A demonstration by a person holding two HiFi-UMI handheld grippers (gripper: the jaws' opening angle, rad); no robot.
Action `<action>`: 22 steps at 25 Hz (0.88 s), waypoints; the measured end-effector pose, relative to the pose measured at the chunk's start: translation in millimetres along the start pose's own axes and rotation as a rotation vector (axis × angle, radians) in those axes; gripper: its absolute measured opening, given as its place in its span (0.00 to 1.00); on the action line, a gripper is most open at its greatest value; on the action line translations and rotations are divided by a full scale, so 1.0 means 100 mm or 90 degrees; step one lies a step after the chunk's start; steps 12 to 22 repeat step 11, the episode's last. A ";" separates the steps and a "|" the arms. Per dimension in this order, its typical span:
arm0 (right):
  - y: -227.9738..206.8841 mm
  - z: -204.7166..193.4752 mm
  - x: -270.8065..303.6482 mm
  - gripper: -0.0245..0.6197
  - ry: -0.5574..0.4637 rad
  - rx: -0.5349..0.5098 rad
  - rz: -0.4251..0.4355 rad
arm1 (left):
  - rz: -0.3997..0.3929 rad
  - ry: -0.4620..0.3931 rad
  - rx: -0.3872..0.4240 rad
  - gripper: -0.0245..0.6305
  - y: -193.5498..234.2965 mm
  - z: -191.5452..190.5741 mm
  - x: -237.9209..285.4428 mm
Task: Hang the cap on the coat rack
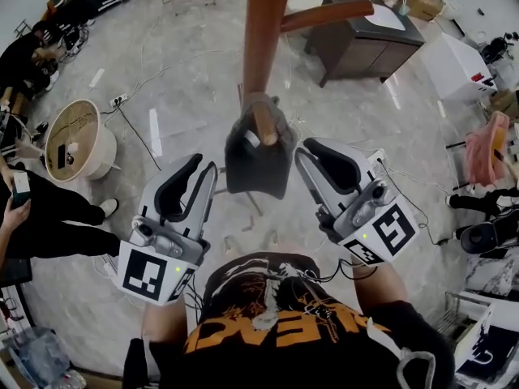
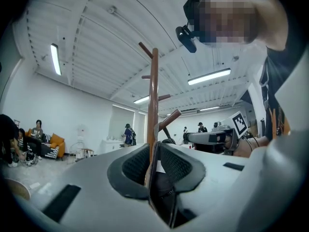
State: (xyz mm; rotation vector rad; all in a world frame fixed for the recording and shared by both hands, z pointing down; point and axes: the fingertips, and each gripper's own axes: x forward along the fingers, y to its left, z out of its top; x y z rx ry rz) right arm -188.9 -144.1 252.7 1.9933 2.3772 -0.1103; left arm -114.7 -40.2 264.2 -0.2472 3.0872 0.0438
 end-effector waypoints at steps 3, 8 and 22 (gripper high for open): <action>0.04 0.00 0.01 0.14 -0.003 0.005 0.004 | 0.001 0.003 0.008 0.17 0.00 0.03 -0.03; -0.05 0.06 -0.06 0.14 0.013 -0.006 0.004 | -0.004 -0.009 -0.006 0.17 -0.09 0.04 0.08; -0.09 0.06 -0.04 0.14 0.012 -0.006 0.001 | -0.007 -0.006 -0.004 0.17 -0.09 0.04 0.12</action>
